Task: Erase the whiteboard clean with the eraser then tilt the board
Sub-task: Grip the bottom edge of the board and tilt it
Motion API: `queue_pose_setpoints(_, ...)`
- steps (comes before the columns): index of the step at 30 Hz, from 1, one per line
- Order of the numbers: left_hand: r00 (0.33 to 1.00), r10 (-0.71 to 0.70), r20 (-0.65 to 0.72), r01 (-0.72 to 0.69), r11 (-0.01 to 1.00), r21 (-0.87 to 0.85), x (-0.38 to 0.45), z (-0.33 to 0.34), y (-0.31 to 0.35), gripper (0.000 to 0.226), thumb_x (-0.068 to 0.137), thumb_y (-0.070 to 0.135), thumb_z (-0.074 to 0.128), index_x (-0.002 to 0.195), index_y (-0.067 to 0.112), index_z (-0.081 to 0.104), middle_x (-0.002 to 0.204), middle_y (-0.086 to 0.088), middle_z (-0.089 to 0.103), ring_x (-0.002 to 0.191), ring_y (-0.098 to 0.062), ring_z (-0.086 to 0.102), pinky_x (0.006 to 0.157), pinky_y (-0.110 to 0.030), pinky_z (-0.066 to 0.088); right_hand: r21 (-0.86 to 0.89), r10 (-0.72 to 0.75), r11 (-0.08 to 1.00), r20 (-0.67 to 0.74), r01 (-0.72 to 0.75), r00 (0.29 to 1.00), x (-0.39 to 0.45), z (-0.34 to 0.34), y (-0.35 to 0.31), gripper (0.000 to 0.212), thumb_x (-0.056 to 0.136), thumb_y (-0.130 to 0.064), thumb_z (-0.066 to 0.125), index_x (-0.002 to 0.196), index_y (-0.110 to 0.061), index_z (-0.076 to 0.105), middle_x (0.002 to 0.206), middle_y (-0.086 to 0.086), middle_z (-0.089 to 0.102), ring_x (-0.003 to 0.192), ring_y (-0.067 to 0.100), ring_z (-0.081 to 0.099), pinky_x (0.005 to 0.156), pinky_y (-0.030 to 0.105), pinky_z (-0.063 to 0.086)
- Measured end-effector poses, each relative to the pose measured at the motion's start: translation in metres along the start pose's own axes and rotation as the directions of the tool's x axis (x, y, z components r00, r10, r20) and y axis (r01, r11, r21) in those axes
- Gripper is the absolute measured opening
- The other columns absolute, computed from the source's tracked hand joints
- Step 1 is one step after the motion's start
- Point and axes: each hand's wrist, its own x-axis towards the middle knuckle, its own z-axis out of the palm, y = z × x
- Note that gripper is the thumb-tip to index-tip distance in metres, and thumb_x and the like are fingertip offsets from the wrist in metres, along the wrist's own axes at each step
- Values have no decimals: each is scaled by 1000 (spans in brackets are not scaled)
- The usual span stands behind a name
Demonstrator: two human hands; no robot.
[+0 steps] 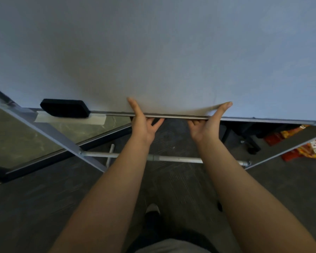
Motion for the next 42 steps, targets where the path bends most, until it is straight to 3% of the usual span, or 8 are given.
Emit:
queue_pose_setpoints(7, 999, -34, -2, 34, 999, 31, -50, 2, -45, 76, 84, 76, 37, 143, 30, 37, 146, -5, 47, 130, -27, 49, 69, -38, 58, 30, -8, 1000, -99, 11, 995, -49, -48, -23, 97, 76, -81, 41, 152, -25, 17, 155, 11, 25, 139, 33, 30, 115, 54, 20)
queue_pose_setpoints(11, 999, -47, 26, 46, 999, 29, -82, 6, -74, 63, 84, 76, 39, 127, 31, 46, 143, -5, 51, 120, -25, 55, 64, -36, 61, 69, -48, 996, -123, 57, 991, -75, -82, -42, 95, 77, -78, 44, 151, -25, 16, 157, 12, 21, 142, 36, 24, 113, 52, 28)
queue_pose_setpoints(14, 997, -66, 34, 65, 997, 50, -106, 8, -94, 73, 84, 76, 39, 139, 28, 44, 142, -5, 52, 124, -25, 54, 70, -38, 60, 73, -85, 993, -148, 97, 985, -95, -104, -55, 95, 78, -78, 44, 151, -25, 15, 157, 12, 21, 142, 35, 24, 113, 52, 29)
queue_pose_setpoints(19, 996, -78, 41, 76, 995, 61, -138, 12, -118, 69, 86, 73, 37, 138, 28, 41, 143, -6, 50, 129, -27, 50, 74, -39, 58, 71, -113, 989, -179, 127, 977, -123, -130, -69, 95, 77, -78, 43, 152, -29, 11, 158, 10, 17, 144, 33, 19, 113, 51, 25)
queue_pose_setpoints(25, 992, -106, 72, 99, 991, 91, -181, 11, -150, 52, 89, 71, 38, 122, 31, 43, 145, -6, 49, 131, -27, 49, 72, -37, 59, 88, -161, 978, -264, 190, 951, -155, -162, -85, 94, 76, -78, 45, 150, -25, 22, 152, 10, 33, 138, 34, 34, 112, 52, 31)
queue_pose_setpoints(29, 983, -154, 98, 146, 986, 84, -205, 6, -166, 53, 90, 67, 40, 128, 29, 41, 147, -6, 45, 136, -30, 42, 79, -42, 57, 93, -198, 967, -301, 235, 933, -179, -180, -93, 95, 76, -80, 45, 149, -22, 26, 150, 10, 37, 135, 34, 38, 111, 52, 33)
queue_pose_setpoints(33, 967, -208, 147, 192, 974, 116, -233, -4, -173, 43, 91, 65, 41, 115, 29, 45, 141, -6, 50, 132, -29, 47, 79, -42, 58, 108, -234, 953, -338, 285, 912, -210, -199, -92, 89, 76, -80, 46, 141, -19, 39, 137, 11, 51, 121, 33, 52, 97, 48, 47)
queue_pose_setpoints(42, 937, -295, 189, 248, 940, 234, -297, -21, -206, 48, 92, 67, 37, 123, 30, 43, 146, -5, 45, 137, -31, 40, 78, -39, 58, 154, -280, 918, -395, 364, 875, -277, -261, -92, 96, 74, -81, 46, 147, -21, 31, 144, 13, 44, 128, 37, 45, 103, 53, 42)
